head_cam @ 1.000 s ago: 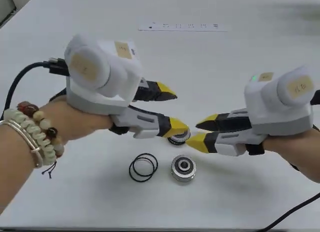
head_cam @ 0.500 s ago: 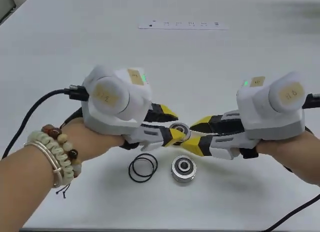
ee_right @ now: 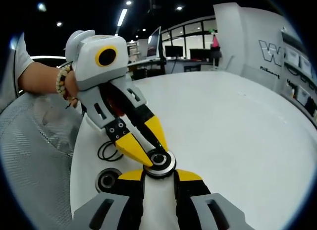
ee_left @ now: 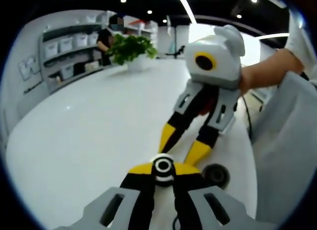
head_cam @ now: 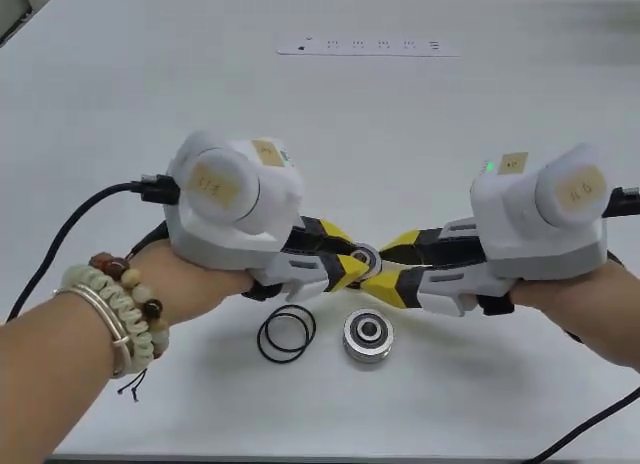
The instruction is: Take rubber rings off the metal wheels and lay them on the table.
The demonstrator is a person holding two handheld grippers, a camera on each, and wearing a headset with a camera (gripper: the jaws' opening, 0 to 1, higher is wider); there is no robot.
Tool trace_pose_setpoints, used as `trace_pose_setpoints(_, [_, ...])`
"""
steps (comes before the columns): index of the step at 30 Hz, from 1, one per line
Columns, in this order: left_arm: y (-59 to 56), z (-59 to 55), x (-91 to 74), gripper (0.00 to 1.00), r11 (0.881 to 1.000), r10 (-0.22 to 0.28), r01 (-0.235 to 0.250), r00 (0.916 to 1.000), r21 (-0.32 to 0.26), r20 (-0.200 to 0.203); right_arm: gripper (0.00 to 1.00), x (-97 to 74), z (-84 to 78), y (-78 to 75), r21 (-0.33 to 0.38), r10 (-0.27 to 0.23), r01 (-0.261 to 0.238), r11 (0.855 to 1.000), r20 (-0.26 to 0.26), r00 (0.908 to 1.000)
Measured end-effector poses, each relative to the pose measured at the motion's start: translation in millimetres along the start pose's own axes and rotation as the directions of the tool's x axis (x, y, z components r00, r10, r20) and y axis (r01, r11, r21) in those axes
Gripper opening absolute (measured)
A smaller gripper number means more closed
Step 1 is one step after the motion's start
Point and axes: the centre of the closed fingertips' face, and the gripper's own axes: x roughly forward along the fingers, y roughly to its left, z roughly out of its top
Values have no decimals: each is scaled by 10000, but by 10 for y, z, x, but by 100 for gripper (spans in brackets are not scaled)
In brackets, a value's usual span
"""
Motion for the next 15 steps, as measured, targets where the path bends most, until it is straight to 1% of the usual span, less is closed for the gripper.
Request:
trace_pose_setpoints(5, [-16,-1,-4,14,10000,-24,24,10000,0,36,17,-30,-14,7,-215,-4,3,9998,-63,10000])
trace_pose_setpoints(8, [-19,0,-1,14,10000,0,0,10000,-25,43,12,-43,-44,-13,-359,-64,57,9993,-201,9998])
trace_pose_setpoints(10, [-22,0,0,14,10000,18,-18,10000,-35,46,11,-43,-39,-9,-330,-80,75,9994,-170,9998])
trace_pose_setpoints(13, [-27,-1,3,14,10000,34,-33,10000,-34,62,9,-49,-45,-9,-533,-132,118,9985,-257,9996])
trace_pose_setpoints(15, [-28,-3,3,14,10000,29,-29,10000,-19,65,5,-56,-51,-16,-601,-167,148,9981,-310,9994])
